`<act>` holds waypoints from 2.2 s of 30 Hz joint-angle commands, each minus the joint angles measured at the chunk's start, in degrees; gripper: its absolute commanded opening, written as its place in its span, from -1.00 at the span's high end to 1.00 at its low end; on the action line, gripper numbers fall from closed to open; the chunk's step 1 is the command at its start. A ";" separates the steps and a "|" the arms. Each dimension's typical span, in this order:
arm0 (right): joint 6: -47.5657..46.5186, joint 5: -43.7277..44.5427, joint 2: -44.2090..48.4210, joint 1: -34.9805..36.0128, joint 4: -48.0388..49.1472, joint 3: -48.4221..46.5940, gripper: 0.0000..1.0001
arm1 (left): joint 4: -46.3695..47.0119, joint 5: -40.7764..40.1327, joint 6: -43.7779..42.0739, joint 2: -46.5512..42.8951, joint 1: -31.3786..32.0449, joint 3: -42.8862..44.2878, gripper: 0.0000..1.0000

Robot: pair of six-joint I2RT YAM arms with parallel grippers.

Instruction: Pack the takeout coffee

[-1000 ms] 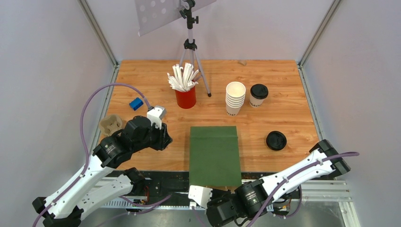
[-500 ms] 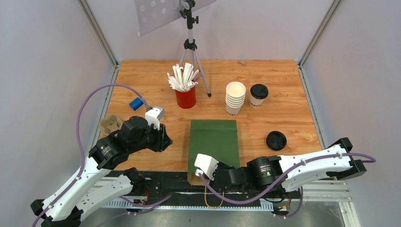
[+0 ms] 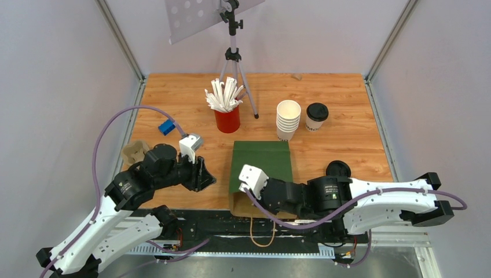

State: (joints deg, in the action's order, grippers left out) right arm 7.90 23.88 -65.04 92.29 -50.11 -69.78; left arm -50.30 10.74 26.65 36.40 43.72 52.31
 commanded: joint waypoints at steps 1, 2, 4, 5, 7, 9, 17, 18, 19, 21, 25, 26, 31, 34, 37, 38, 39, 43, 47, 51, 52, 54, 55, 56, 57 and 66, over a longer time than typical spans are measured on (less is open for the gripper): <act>-3.23 -0.50 0.71 -3.38 1.30 -4.12 1.00 | 2.31 1.56 -1.62 -1.76 -0.04 3.08 0.07; -3.68 -0.87 0.72 -4.30 1.18 -4.52 1.00 | 2.32 1.68 -1.82 -1.91 -0.04 3.30 0.05; -4.54 -1.26 0.62 -5.75 0.91 -5.56 1.00 | 2.49 2.47 -2.12 -1.66 -0.04 3.56 0.02; -4.89 -1.67 0.56 -6.80 0.89 -6.12 1.00 | 2.73 2.97 -2.09 -1.53 -0.04 3.58 0.00; -5.76 -2.70 0.52 -8.45 1.18 -7.24 1.00 | 3.53 4.04 -1.90 -1.26 -0.04 3.44 -0.02; -6.50 -4.15 0.27 -10.25 1.44 -7.98 1.00 | 4.65 4.65 -1.54 -1.15 -0.04 3.00 -0.03; -9.20 -8.79 -1.46 -16.76 2.48 -10.26 1.00 | 8.41 5.20 -1.56 -0.12 -0.04 1.70 -0.11; -9.63 -9.52 -1.83 -17.43 2.69 -10.63 1.00 | 8.81 5.13 -1.61 0.09 -0.04 1.61 -0.12; -9.86 -10.08 -2.16 -18.10 2.92 -10.98 1.00 | 9.27 5.08 -1.61 0.43 -0.04 1.57 -0.14; -10.33 -10.94 -2.80 -19.40 2.99 -11.71 1.00 | 9.99 5.08 -1.69 1.04 -0.04 1.80 -0.17; -10.57 -13.14 -3.47 -22.17 3.57 -12.28 1.00 | 11.05 5.13 -1.67 1.48 -0.04 1.92 -0.24; -10.58 -13.89 -3.51 -22.83 3.91 -12.31 1.00 | 11.15 4.91 -1.86 1.46 -0.03 1.85 -0.25; -11.16 -16.41 -3.97 -25.77 4.54 -12.98 1.00 | 10.11 1.74 -3.84 2.08 -0.02 1.69 -0.28; -11.50 -17.13 -4.17 -26.38 4.57 -13.03 1.00 | 10.88 0.51 -4.72 3.00 -0.04 1.03 -0.30; -11.67 -17.66 -4.40 -26.87 4.75 -13.08 1.00 | 12.97 0.27 -4.86 4.23 -0.04 0.12 -0.31; -11.75 -17.83 -4.55 -27.02 4.84 -13.18 1.00 | 13.91 0.32 -4.88 4.66 -0.04 -0.19 -0.31; -11.75 -17.82 -4.65 -27.23 4.89 -13.20 1.00 | 14.64 0.31 -4.87 5.15 -0.04 -0.46 -0.31; -11.86 -18.37 -4.66 -28.02 4.97 -13.08 1.00 | 16.70 0.53 -5.39 6.75 -0.04 -1.31 -0.26; -11.55 -18.43 -4.36 -28.63 5.04 -12.79 1.00 | 17.19 0.44 -5.44 6.89 -0.04 -2.78 -0.20; -11.25 -18.64 -3.89 -29.00 5.52 -12.32 1.00 | 19.22 0.90 -4.84 6.25 -0.04 -4.85 -0.12; -11.24 -18.69 -3.87 -29.13 5.65 -12.20 1.00 | 20.12 0.90 -4.66 5.89 0.01 -5.57 -0.07; -11.05 -18.61 -3.65 -29.18 5.86 -11.93 1.00 | 21.58 0.78 -4.39 5.44 -0.04 -6.29 0.03; -10.93 -18.65 -3.62 -29.26 6.08 -11.72 1.00 | 21.91 0.88 -4.35 5.49 -0.04 -6.34 0.09; -10.66 -18.73 -3.49 -29.34 6.29 -11.50 1.00 | 22.10 1.19 -4.40 5.69 -0.04 -6.28 0.15; -10.48 -18.96 -3.39 -29.44 6.67 -11.25 1.00 | 22.03 1.79 -4.48 5.85 -0.04 -6.08 0.22; -9.91 -19.21 -2.26 -29.54 6.47 -9.64 0.85 | 19.43 2.34 -4.59 6.19 -0.04 -3.68 0.94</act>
State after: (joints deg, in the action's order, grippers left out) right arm -2.98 4.82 -69.17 63.07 -45.52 -80.01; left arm -31.94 12.14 22.22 42.83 43.72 45.71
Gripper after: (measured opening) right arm 0.037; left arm 0.075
